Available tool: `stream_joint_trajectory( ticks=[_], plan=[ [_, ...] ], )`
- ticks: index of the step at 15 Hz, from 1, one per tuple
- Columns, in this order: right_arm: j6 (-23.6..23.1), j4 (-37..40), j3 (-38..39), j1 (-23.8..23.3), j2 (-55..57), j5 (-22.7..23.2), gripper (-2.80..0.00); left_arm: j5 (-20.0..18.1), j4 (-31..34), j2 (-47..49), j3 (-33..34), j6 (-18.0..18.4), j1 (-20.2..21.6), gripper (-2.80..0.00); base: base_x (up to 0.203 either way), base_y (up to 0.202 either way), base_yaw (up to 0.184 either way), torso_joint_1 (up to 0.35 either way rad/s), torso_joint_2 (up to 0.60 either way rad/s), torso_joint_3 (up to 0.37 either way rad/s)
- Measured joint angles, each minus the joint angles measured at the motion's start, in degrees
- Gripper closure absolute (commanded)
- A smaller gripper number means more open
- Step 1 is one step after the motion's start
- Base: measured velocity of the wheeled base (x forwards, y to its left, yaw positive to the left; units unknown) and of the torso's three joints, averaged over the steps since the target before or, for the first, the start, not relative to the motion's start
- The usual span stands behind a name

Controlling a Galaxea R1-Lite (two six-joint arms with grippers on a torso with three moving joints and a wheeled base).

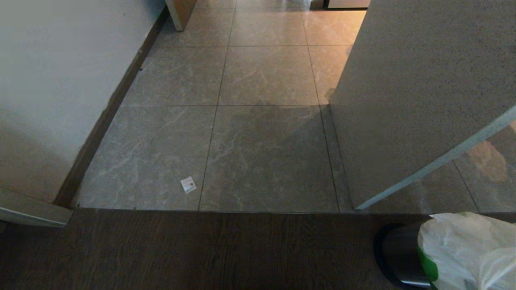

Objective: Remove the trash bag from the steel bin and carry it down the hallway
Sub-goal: Put the trash bag at the door

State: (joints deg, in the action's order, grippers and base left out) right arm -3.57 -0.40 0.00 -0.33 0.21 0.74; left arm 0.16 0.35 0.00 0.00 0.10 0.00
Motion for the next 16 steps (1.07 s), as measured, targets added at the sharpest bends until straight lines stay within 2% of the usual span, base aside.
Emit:
stream_joint_trajectory(
  ticks=[5,16],
  plan=[
    [3.0,0.3,0.0,0.0,-0.3,-0.4,0.0,0.0,0.0,0.0,0.0,0.0,0.0,0.0,0.0,0.0,0.0,0.0,0.0,0.0],
    [3.1,0.3,0.0,-0.1,-0.4,-0.3,0.0,0.0,0.0,0.0,0.0,0.0,0.0,0.0,0.0,0.0,0.0,0.0,0.0,0.0]
  ],
)
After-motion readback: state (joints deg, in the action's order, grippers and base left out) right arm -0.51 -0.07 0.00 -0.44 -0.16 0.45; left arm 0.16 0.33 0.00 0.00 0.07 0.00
